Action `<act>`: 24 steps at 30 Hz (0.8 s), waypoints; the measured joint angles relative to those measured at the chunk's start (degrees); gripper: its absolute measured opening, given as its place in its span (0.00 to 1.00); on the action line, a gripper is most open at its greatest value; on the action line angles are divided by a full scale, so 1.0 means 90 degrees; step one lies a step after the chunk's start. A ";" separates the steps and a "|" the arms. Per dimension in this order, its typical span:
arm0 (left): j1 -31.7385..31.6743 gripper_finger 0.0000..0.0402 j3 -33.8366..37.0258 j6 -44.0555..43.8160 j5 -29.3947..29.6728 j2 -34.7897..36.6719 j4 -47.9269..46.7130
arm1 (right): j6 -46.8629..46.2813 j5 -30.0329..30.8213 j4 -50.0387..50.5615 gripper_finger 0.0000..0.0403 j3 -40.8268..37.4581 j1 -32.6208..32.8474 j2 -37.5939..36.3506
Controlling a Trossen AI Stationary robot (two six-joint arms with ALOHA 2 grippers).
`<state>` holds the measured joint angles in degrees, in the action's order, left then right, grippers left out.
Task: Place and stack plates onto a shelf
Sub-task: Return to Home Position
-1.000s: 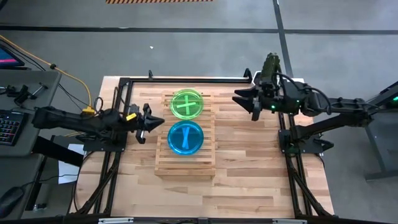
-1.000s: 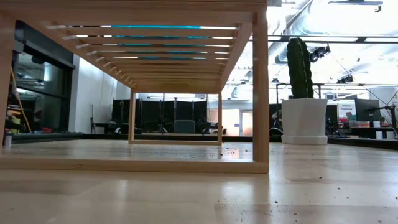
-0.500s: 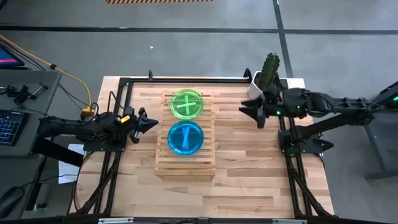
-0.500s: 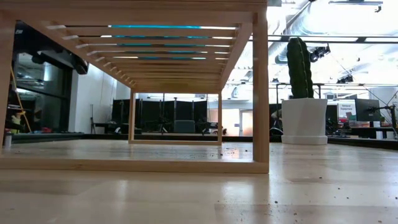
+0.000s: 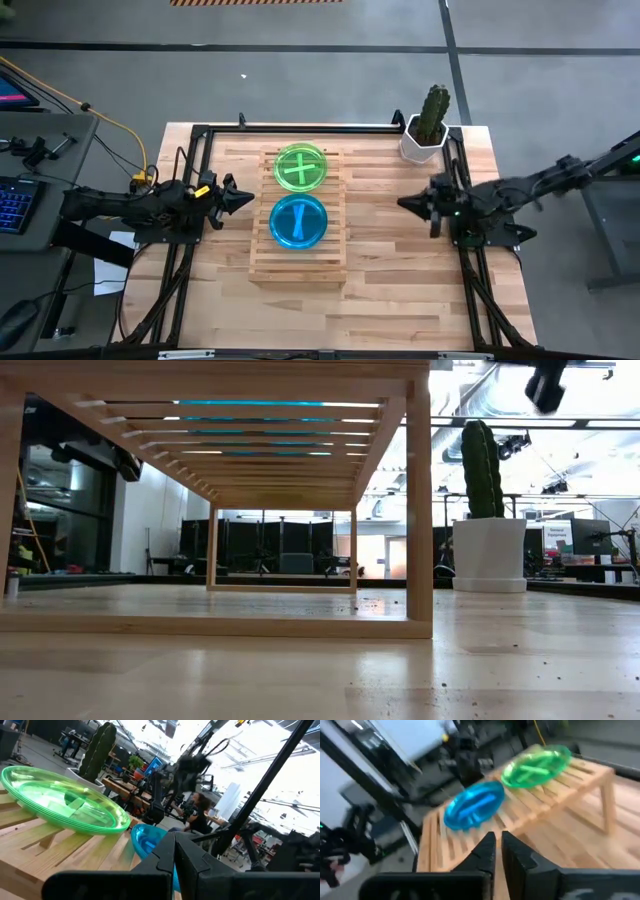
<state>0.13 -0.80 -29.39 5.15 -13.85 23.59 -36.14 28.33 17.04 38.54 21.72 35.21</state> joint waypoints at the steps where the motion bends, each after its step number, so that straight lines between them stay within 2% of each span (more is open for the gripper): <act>1: -0.0001 0.00 0.0000 0.0000 0.0000 0.0000 0.0000 | 0.0209 -0.0018 -0.0717 0.01 -0.0506 -0.0092 -0.0186; 3: -0.0001 0.00 0.0000 0.0000 0.0000 0.0000 0.0000 | 0.0560 -0.0226 -0.2127 0.01 -0.1425 -0.0487 -0.0528; 5: -0.0001 0.00 0.0000 0.0000 0.0000 0.0000 0.0000 | 0.0646 -0.0925 -0.3091 0.01 -0.2220 -0.1012 -0.0852; 8: -0.0001 0.00 0.0000 0.0000 -0.0002 0.0000 -0.0027 | 0.0472 -0.2030 -0.3789 0.00 -0.3166 -0.1750 -0.1321; 12: -0.0001 0.00 0.0000 0.0000 -0.0002 0.0000 -0.0032 | 0.0181 -0.2788 -0.4227 0.00 -0.4032 -0.2231 -0.2019; 18: -0.0001 0.00 0.0000 0.0000 -0.0003 0.0000 -0.0030 | 0.0913 -0.2643 -0.3466 0.00 -0.4218 -0.2188 -0.2709; 24: -0.0001 0.00 0.0000 0.0000 -0.0005 0.0000 -0.0029 | 0.1351 -0.2123 -0.2624 0.00 -0.4218 -0.2189 -0.2833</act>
<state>0.12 -0.80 -29.39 5.10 -13.85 23.33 -23.98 9.23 -6.58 0.58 2.02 9.72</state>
